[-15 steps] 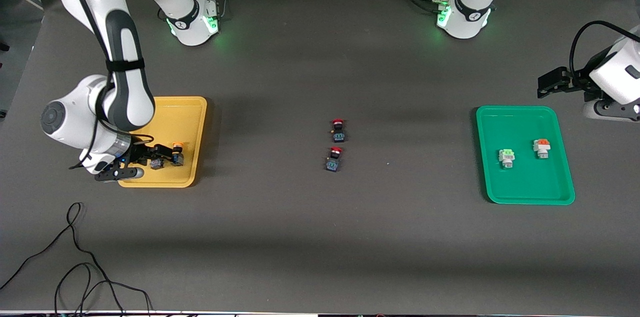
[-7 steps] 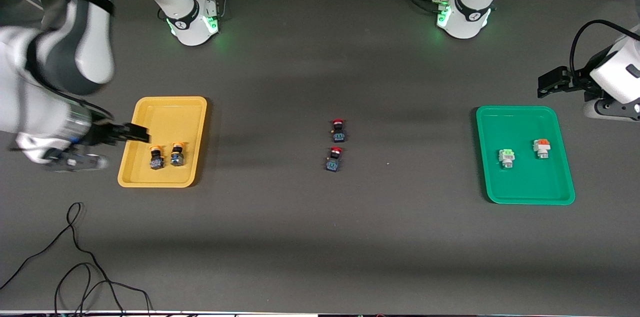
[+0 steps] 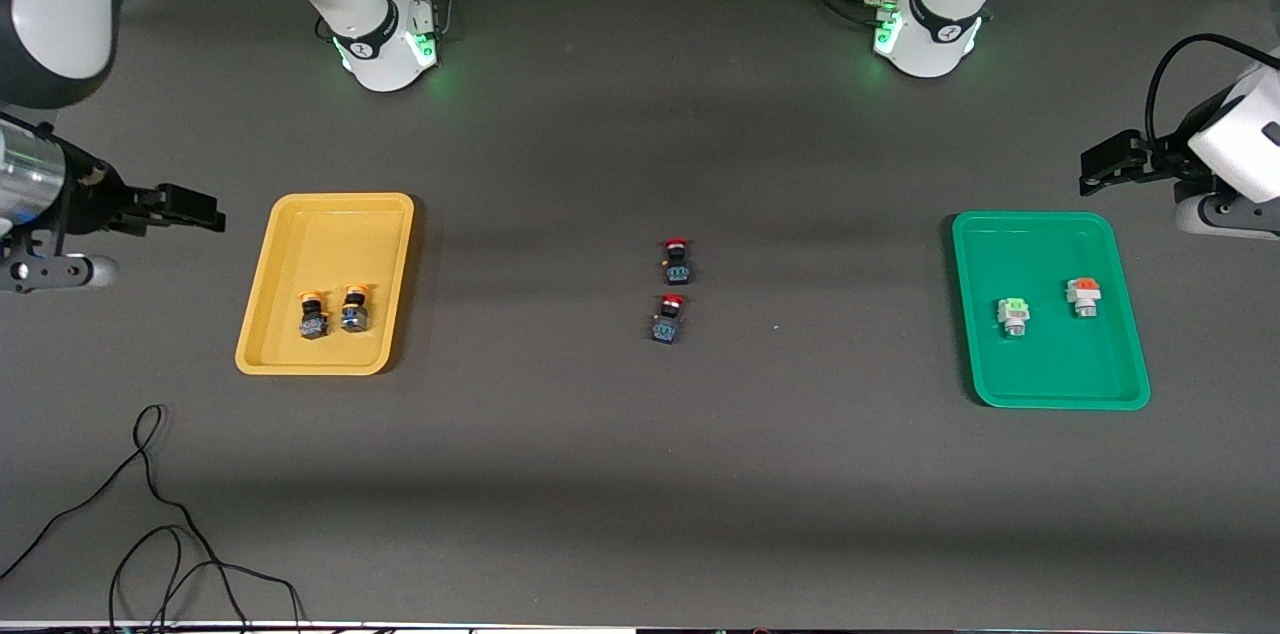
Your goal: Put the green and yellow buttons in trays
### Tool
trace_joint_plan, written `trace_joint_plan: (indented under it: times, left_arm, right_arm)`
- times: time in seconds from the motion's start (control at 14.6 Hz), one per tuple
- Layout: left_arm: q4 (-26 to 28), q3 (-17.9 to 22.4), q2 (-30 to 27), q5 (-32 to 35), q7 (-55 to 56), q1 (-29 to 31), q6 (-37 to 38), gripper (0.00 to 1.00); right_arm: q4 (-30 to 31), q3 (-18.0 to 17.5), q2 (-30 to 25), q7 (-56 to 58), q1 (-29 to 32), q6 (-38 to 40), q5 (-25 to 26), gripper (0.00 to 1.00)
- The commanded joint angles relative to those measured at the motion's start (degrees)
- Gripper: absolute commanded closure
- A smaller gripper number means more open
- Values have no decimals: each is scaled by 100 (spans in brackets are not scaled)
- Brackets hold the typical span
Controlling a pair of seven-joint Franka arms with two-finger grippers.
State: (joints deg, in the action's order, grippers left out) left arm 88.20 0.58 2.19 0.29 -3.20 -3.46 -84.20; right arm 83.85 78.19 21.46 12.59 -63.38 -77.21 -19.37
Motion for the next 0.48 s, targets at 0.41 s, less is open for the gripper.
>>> trace_joint_plan:
  times: [0.41]
  left_arm:
    - [31, 56, -105, -56, 171, -67, 18, 0]
  right_arm:
    - [-281, -784, -202, -195, 841, 136, 108, 0]
